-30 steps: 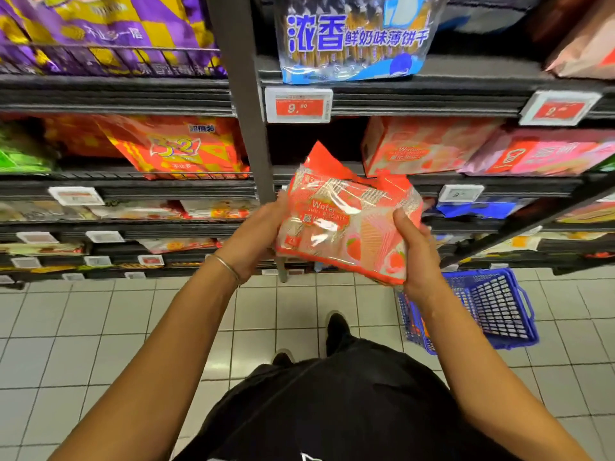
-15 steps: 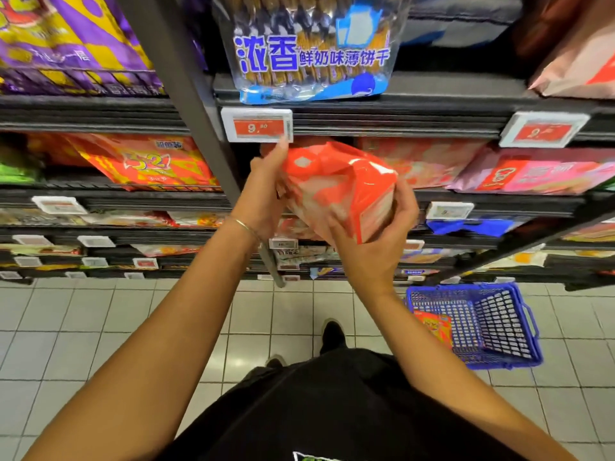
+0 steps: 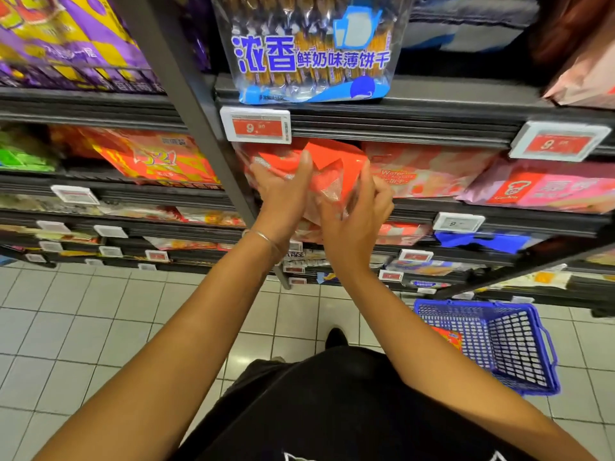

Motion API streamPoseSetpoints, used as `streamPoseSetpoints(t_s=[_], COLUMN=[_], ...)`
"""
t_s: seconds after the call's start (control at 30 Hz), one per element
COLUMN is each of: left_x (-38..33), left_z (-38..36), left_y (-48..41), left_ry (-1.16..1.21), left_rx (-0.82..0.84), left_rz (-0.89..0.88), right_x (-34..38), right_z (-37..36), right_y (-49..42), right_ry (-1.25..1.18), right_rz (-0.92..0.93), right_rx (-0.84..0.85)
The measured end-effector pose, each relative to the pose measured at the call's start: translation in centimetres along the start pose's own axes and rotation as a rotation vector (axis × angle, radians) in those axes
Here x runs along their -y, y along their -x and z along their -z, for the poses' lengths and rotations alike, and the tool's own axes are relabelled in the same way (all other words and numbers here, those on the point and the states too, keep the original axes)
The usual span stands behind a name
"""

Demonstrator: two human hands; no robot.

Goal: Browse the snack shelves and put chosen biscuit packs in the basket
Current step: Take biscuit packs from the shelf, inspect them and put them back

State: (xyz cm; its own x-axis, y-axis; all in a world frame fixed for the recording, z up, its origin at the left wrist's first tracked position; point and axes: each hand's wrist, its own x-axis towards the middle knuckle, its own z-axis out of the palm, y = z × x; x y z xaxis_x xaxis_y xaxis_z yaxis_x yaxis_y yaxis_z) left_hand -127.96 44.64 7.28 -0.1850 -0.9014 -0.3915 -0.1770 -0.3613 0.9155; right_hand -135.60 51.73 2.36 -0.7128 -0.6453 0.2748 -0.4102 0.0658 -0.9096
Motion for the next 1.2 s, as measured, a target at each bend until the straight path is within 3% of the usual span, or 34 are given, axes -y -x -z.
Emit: streamPoseSetpoints(t_s=[0.13, 0.4, 0.5, 0.73, 1.03, 1.2], left_x=[-0.7, -2.4, -2.9, -3.9, -2.7, -3.4], left_z=[-0.4, -2.0, -3.0, -5.1, -5.3, -6.0], left_y=[-0.1, -1.5, -1.8, -2.9, -4.3, -4.5], left_ry=[0.239, 0.414, 0.436, 0.285, 0.342, 0.377], left_rx=[0.106, -0.124, -0.183, -0.229, -0.295, -0.23], left_rz=[0.199, 0.265, 0.277, 0.295, 0.304, 0.332], right_x=[-0.2, -0.8, -2.4, -5.9, -7.8, -7.8], right_z=[-0.2, 2.3, 3.8, 6.9, 10.8, 11.0], right_y=[-0.7, -3.2, -3.1, -3.7, -8.6, -9.6], right_ry=[-0.091, -0.142, -0.119, -0.115, -0.104, -0.045], right_rz=[-0.05, -0.103, -0.076, -0.249, -0.416, -0.553], right_rx=[0.137, 0.311, 0.275, 0.193, -0.194, -0.122])
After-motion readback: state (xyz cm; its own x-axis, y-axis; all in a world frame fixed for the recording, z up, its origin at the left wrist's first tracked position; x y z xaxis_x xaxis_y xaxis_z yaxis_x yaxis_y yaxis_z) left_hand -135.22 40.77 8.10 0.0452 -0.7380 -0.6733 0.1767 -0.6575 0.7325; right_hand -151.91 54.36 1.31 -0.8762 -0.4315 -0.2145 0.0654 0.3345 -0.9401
